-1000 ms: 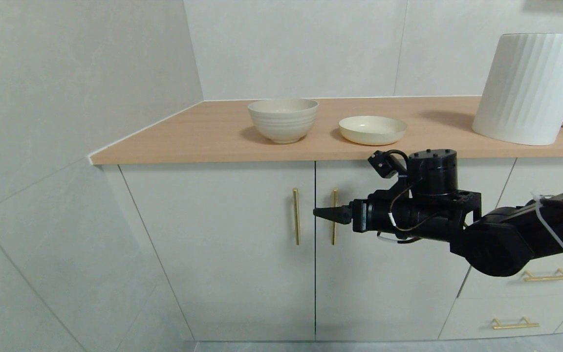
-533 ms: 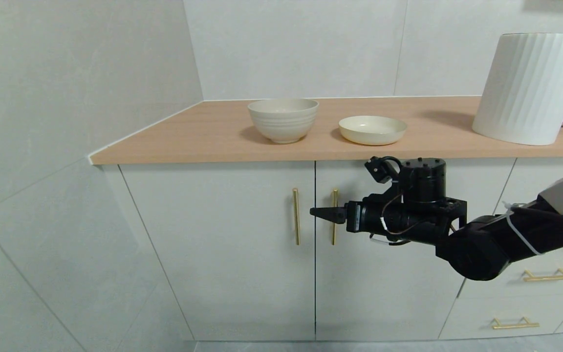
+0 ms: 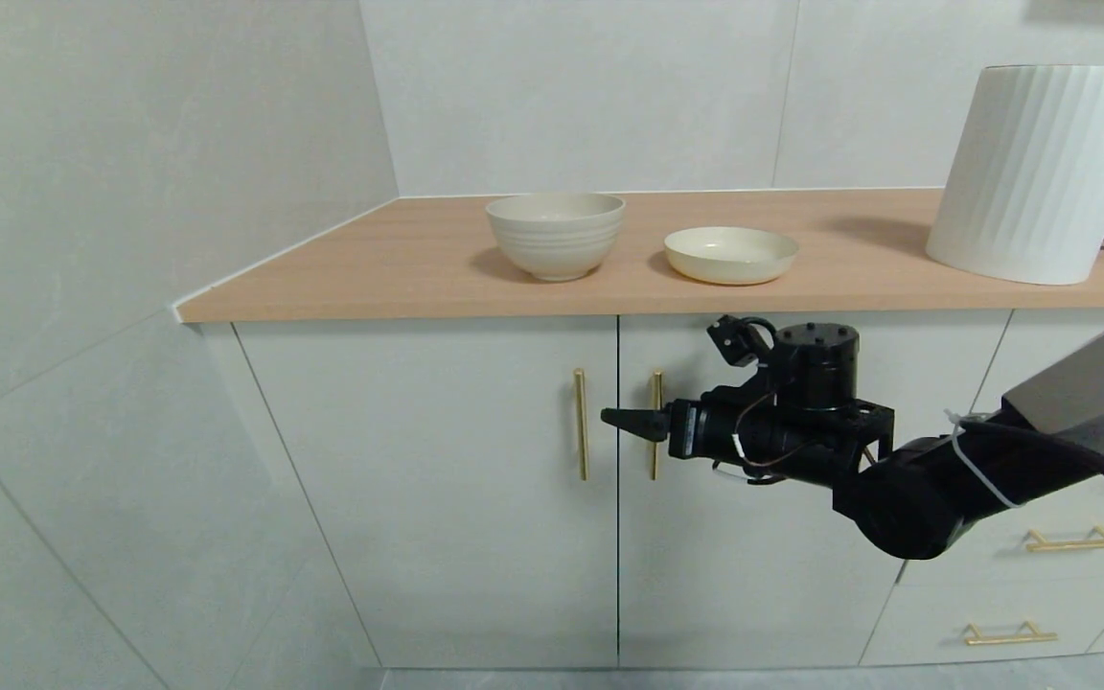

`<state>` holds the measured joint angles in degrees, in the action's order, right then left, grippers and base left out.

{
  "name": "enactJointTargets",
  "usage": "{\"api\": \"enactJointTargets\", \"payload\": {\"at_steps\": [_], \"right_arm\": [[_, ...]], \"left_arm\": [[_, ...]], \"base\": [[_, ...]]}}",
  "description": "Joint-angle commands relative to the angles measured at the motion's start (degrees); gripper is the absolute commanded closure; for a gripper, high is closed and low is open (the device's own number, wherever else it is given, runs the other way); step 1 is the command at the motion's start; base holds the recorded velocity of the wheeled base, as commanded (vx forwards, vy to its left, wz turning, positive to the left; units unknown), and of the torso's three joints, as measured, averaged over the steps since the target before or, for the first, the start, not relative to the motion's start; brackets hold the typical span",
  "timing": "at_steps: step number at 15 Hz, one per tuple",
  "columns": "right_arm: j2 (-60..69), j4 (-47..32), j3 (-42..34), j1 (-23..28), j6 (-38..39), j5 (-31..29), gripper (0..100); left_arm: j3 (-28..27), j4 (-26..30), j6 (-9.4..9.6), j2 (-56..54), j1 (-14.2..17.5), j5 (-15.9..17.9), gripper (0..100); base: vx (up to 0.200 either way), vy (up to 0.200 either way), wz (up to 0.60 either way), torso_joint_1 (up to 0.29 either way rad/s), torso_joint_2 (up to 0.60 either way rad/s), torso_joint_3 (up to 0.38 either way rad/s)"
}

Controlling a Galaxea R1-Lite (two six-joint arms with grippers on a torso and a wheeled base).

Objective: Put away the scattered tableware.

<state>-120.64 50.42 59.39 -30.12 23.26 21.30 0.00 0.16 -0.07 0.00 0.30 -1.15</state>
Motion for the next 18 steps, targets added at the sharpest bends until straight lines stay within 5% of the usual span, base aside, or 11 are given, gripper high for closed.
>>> {"api": "enactJointTargets", "payload": {"at_steps": [1,14,18], "right_arm": [[-1.1,0.6,-0.1,-0.1,0.6,0.1,0],[0.2,3.6,-2.7,-3.0,1.9,0.9,0],[4.0,3.2,-6.2,-3.8,1.8,6.6,0]], "left_arm": [[0.0,0.0,-0.01,0.0,0.0,-0.1,0],[0.0,0.0,-0.01,0.0,0.0,0.0,0],[0.0,0.0,-0.1,0.0,0.0,0.0,0]], "base": [[0.0,0.0,0.0,0.0,0.0,0.0],[0.0,0.0,0.0,0.0,0.0,0.0],[0.0,0.0,0.0,0.0,0.0,0.0]]}}
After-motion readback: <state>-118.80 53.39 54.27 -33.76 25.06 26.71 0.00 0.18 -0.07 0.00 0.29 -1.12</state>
